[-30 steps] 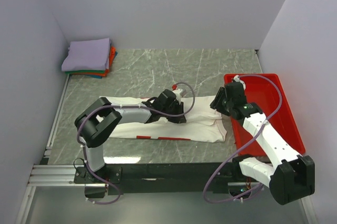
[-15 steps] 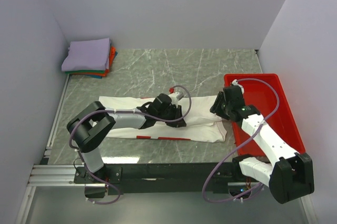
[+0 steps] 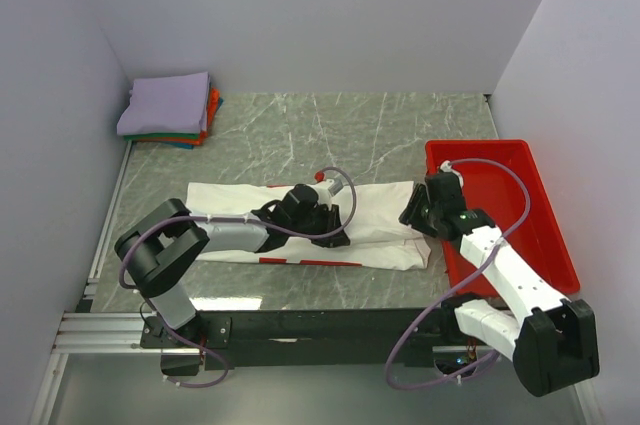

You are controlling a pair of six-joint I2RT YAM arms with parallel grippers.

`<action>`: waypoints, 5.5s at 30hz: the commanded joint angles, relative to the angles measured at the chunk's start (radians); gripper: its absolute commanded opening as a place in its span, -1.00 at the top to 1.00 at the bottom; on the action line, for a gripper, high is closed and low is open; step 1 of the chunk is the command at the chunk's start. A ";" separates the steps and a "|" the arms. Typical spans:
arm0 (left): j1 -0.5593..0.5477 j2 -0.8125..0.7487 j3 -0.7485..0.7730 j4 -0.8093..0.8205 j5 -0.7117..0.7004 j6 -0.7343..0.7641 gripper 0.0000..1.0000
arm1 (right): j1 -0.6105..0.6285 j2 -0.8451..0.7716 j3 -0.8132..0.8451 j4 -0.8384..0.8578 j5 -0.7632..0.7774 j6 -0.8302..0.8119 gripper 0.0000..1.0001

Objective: Fold and stack the t-shirts
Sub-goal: Fold the tshirt

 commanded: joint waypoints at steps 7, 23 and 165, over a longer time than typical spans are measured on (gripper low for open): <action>-0.006 -0.042 0.000 0.041 -0.008 0.007 0.57 | -0.006 -0.081 -0.082 -0.011 -0.039 0.048 -0.12; -0.006 -0.064 -0.024 0.034 -0.025 0.021 0.58 | -0.006 -0.143 -0.139 -0.033 0.033 0.163 -0.21; 0.017 -0.085 -0.035 0.061 -0.161 -0.013 0.88 | 0.050 0.055 0.078 -0.089 -0.044 0.145 1.00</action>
